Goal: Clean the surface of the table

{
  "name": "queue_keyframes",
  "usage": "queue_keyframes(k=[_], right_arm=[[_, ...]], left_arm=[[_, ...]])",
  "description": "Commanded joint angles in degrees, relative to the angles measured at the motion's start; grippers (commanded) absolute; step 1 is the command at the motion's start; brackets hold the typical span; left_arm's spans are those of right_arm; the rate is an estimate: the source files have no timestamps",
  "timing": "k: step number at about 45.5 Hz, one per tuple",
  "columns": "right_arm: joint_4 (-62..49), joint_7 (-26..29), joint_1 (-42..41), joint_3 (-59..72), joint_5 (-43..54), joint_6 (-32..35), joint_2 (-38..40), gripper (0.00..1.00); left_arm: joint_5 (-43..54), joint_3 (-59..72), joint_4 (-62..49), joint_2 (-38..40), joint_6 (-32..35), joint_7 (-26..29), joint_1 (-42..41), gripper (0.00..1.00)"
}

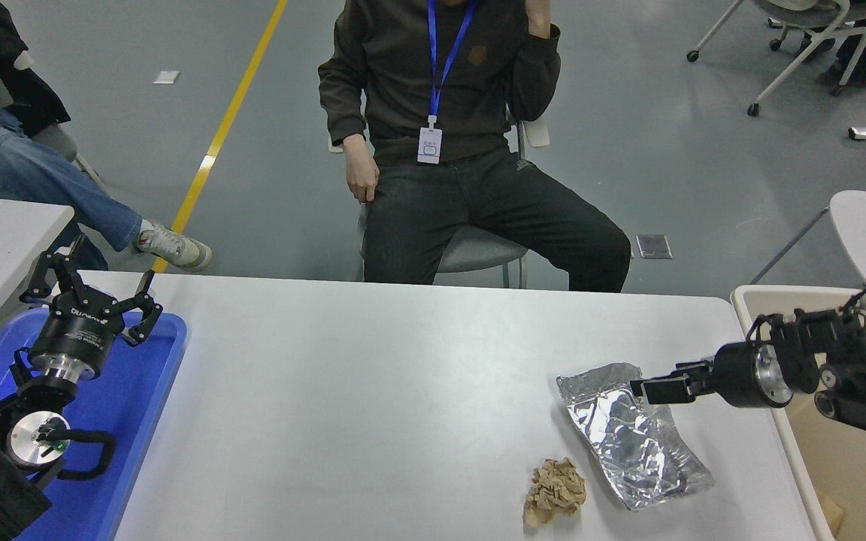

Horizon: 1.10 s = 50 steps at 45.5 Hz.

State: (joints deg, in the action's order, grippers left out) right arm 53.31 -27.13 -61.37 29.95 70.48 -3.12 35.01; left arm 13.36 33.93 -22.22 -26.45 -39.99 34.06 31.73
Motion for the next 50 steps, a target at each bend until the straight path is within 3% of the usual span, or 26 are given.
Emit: queue_keyframes(k=[1,32,35,36,45,48,50], right_arm=[[-2.3,0.0,4.7,-0.1,-0.3,-4.3,-1.5,0.97],[-11.6,-0.1,12.5,-0.1,-0.4,-11.6,-5.3,0.78],[-11.6,-0.2,12.4,-0.1,-0.5,-11.6,-5.3,0.69],[-11.6,-0.2,12.4,0.0,-0.5,-11.6,-5.3,0.6],[-12.4,-1.9,12.5,0.0,-0.6,-11.5,-5.3,0.23],[-13.2,-3.0,12.5,0.4,-0.6,-11.5,-5.3,0.03],[-13.8,-4.0,12.5,0.5,-0.6,-11.5,-5.3,0.0]], left_arm=[[0.0,0.0,0.1,0.0,0.0,0.0,0.0,1.0],[0.0,0.0,0.1,0.0,0.0,0.0,0.0,1.0],[0.0,0.0,0.0,0.0,0.0,0.0,0.0,1.0],[0.0,0.0,0.1,0.0,0.0,0.0,0.0,1.0],[0.0,0.0,0.1,0.0,0.0,0.0,0.0,1.0],[0.0,0.0,0.0,0.0,0.0,0.0,0.0,1.0],[0.0,0.0,0.1,0.0,0.0,0.0,0.0,1.0]])
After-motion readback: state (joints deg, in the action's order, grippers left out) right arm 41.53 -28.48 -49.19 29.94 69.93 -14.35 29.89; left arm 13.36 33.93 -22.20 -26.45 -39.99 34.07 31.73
